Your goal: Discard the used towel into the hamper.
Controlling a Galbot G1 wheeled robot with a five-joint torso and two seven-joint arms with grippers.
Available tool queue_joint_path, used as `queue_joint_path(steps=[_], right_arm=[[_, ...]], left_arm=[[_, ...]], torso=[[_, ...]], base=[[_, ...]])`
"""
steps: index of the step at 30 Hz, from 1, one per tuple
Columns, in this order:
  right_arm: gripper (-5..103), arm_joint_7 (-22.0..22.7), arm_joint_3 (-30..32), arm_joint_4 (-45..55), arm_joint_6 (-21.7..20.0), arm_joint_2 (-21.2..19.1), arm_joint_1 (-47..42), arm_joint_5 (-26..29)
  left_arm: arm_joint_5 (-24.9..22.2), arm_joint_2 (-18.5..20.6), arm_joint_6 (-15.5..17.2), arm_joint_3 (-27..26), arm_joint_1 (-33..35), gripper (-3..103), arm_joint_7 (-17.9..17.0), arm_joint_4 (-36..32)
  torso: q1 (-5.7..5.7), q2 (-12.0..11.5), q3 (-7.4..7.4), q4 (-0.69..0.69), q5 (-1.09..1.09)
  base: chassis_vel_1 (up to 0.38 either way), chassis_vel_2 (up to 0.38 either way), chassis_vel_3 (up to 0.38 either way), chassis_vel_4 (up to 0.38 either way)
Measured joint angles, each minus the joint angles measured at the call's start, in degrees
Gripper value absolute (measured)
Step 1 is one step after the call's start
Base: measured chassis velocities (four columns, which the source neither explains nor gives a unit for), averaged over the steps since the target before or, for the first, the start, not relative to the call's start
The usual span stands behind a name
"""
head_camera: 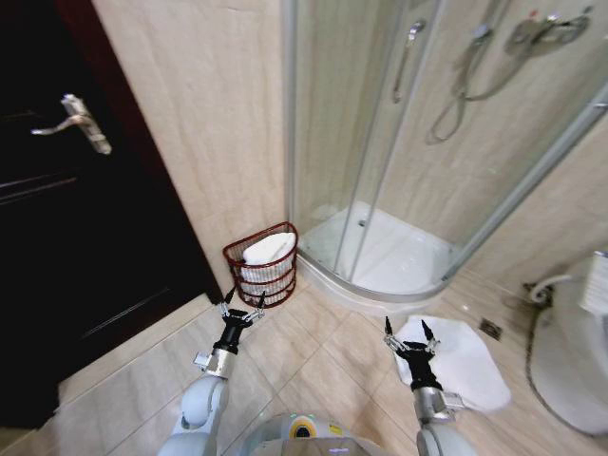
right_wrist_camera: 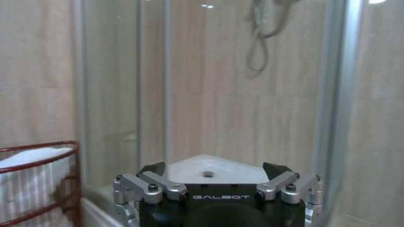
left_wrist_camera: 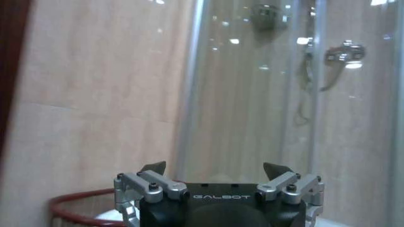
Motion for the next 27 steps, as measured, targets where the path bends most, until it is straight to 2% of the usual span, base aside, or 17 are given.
queue_joint_path(steps=[16,21,27], right_arm=[[100,0.0,-1.2,-1.0,0.6,0.4,-0.6,0.4],[100,0.0,-1.6,-1.2,1.5,0.9,-0.7,0.4],[100,0.0,-1.4,-1.2,2.1,1.0,-1.0,0.7]], left_arm=[[-0.8,0.0,-0.9,-0.5,-1.0,100,1.1,-0.3],[-0.9,-0.1,-0.9,-0.5,-1.1,100,1.6,-0.5],[-1.0,0.0,-1.1,-0.4,-1.0,100,1.9,-0.5]], torso=[[-0.22,-0.5,-0.29,-0.03,-0.01],[-0.20,-0.5,-0.26,0.01,0.00],[-0.19,-0.4,-0.23,-0.01,0.00]], base=[[-0.107,-0.104,-0.107,-0.114],[0.000,0.000,0.000,0.000],[-0.005,-0.053,0.010,0.048]])
